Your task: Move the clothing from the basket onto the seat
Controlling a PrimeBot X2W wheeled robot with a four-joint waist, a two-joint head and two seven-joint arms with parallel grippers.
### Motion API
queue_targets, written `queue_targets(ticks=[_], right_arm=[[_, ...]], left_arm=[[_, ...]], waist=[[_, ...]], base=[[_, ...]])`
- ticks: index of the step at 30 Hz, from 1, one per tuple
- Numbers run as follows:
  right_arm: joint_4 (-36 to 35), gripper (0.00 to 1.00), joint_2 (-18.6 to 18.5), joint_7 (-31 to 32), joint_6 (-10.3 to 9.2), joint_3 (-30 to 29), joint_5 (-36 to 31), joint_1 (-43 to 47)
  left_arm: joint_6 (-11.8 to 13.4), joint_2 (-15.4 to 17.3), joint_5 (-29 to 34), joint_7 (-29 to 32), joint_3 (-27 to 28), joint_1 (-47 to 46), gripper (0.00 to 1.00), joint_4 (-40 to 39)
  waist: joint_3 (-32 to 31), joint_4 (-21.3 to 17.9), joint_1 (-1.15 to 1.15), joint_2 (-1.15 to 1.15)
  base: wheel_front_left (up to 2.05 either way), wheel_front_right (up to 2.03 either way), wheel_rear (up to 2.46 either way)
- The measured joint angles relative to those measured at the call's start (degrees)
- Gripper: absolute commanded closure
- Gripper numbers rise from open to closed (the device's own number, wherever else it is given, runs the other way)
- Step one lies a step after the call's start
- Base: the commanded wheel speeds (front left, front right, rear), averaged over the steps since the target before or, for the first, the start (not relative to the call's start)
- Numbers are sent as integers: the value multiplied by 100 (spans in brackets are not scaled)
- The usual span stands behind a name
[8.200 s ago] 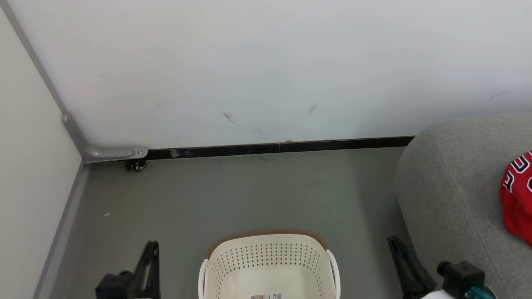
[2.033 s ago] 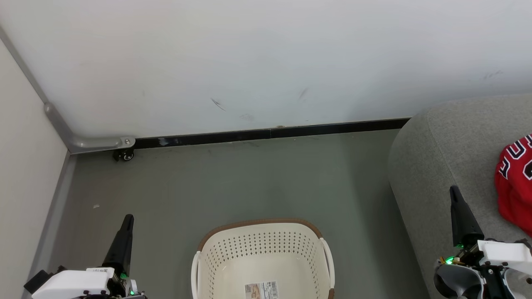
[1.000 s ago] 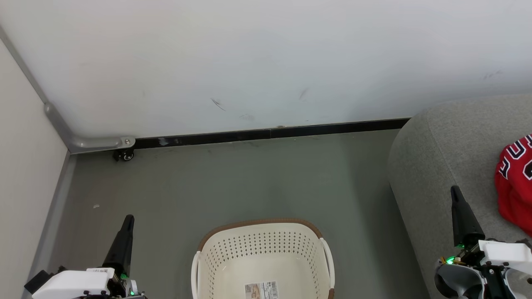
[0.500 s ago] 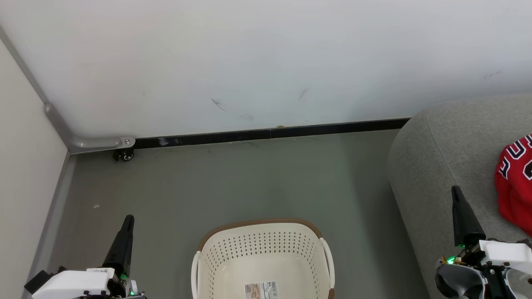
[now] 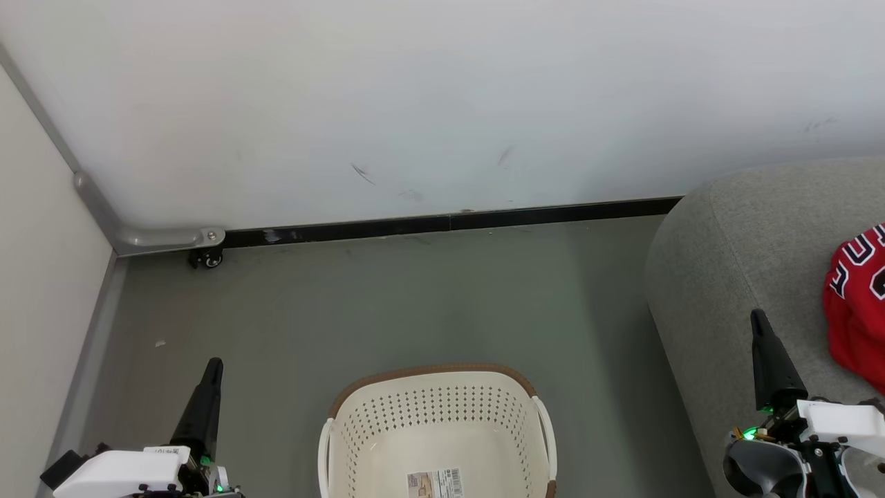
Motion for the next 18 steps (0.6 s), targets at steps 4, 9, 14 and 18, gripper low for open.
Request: queue_targets(ticks=[4, 9, 14, 18], right_arm=[[0, 100, 1, 0, 0, -2, 0, 0], [1, 100, 2, 5, 0, -5, -1, 0], [1, 100, 2, 5, 0, -8, -1, 0], [1, 100, 3, 5, 0, -10, -8, 0]], left_arm=[[0, 0, 0, 3, 1, 0, 100, 0], [0, 0, 0, 4, 2, 0, 100, -1], [0, 0, 0, 4, 2, 0, 100, -2], [0, -1, 0, 4, 2, 0, 100, -3]], waist=[[0, 0, 0, 0], [1, 0, 0, 0], [1, 0, 0, 0], [1, 0, 0, 0]], base=[[0, 0, 0], [0, 0, 0], [0, 0, 0], [0, 0, 0]])
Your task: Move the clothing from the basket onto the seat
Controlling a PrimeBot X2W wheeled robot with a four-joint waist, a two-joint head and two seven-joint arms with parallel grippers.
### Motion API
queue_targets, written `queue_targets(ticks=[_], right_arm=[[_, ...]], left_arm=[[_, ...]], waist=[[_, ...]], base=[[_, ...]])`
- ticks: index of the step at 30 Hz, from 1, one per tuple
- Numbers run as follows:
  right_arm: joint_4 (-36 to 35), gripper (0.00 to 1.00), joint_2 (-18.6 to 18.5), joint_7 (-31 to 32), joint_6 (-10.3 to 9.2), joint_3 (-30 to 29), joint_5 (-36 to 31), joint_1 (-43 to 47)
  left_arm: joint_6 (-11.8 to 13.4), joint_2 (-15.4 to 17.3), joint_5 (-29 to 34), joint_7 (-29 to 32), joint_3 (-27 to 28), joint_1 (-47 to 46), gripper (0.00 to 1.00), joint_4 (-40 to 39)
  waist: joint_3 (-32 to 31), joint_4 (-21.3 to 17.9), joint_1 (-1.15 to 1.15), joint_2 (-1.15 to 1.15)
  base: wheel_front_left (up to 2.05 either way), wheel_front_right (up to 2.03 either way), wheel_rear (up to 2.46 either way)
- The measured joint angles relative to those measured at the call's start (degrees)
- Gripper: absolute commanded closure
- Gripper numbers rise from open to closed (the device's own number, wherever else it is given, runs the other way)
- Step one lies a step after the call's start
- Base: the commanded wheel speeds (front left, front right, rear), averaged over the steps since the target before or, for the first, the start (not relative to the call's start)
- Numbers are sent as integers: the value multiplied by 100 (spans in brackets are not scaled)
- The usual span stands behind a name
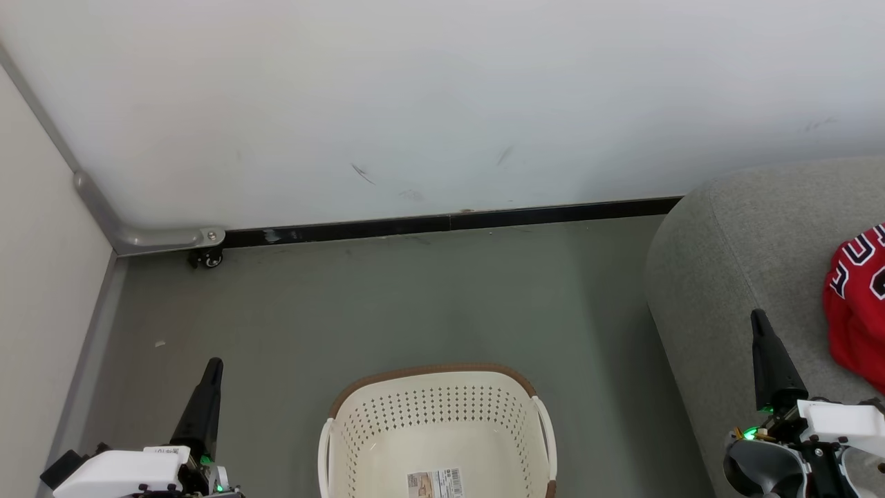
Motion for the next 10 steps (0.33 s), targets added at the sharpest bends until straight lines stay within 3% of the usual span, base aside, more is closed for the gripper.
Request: queue_targets(ticks=[10], right_arm=[[0, 100, 2, 1, 0, -7, -1, 0]], left_arm=[[0, 0, 0, 0, 1, 0, 100, -3]], waist=[[0, 0, 0, 0]], base=[[0, 0, 0]])
